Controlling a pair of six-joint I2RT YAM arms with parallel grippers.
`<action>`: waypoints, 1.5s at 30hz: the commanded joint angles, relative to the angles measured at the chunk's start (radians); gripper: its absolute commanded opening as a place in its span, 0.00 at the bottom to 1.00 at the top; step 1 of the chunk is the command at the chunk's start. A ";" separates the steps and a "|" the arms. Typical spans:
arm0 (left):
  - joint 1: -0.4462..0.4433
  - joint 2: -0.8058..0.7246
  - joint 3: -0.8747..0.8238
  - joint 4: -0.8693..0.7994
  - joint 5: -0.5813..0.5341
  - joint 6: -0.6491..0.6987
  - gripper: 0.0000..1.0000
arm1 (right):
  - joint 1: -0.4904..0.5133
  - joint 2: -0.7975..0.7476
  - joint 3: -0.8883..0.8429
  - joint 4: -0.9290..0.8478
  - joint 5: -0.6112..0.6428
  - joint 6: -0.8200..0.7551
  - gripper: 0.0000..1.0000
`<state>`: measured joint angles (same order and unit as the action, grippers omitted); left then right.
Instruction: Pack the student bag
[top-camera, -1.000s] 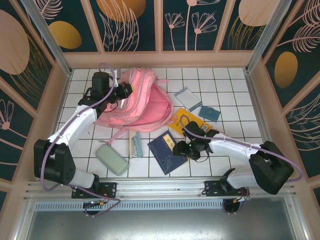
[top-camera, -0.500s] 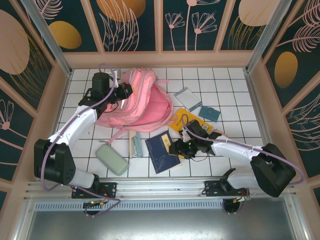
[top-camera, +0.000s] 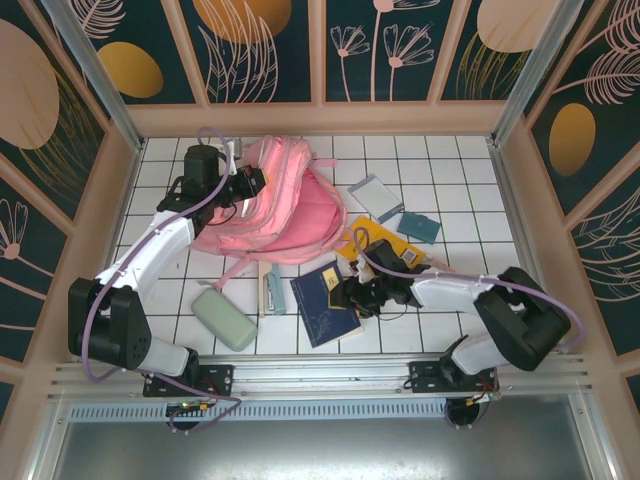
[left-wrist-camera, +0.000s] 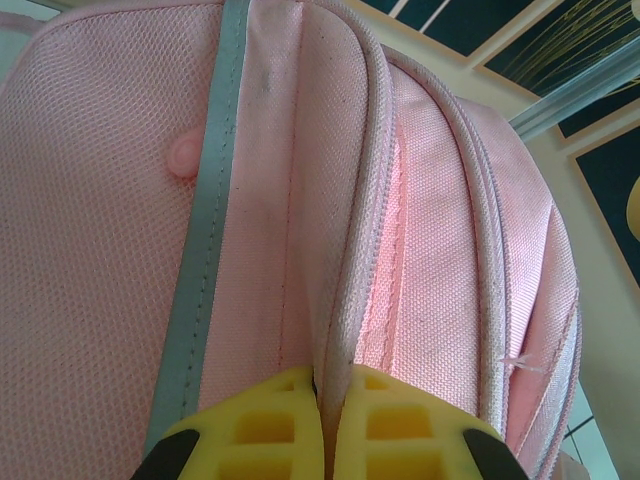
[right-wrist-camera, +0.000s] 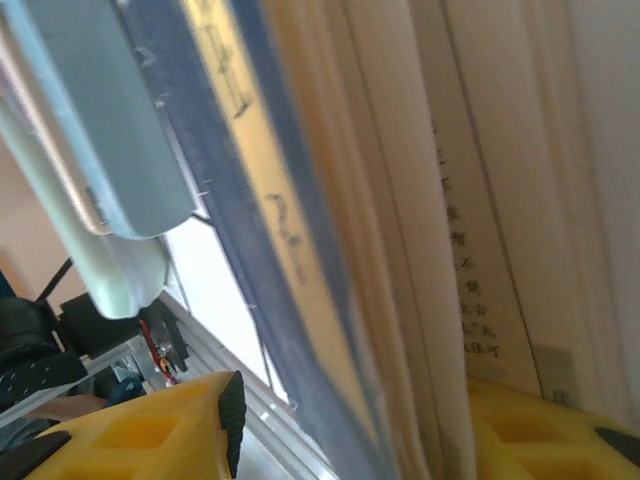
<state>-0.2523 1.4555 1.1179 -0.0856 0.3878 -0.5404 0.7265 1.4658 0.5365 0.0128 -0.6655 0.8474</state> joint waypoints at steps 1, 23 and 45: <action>0.009 -0.010 0.007 0.091 0.014 -0.001 0.00 | 0.015 0.070 0.067 0.060 -0.036 -0.005 0.48; 0.010 -0.022 0.030 0.073 0.033 0.003 0.00 | 0.016 -0.092 0.108 -0.060 0.079 -0.003 0.00; 0.013 -0.023 0.162 -0.050 0.084 0.018 0.00 | -0.067 -0.596 0.228 -0.304 0.176 -0.083 0.00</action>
<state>-0.2413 1.4559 1.2049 -0.1982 0.4072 -0.5419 0.6773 0.8780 0.6792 -0.2821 -0.5110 0.8238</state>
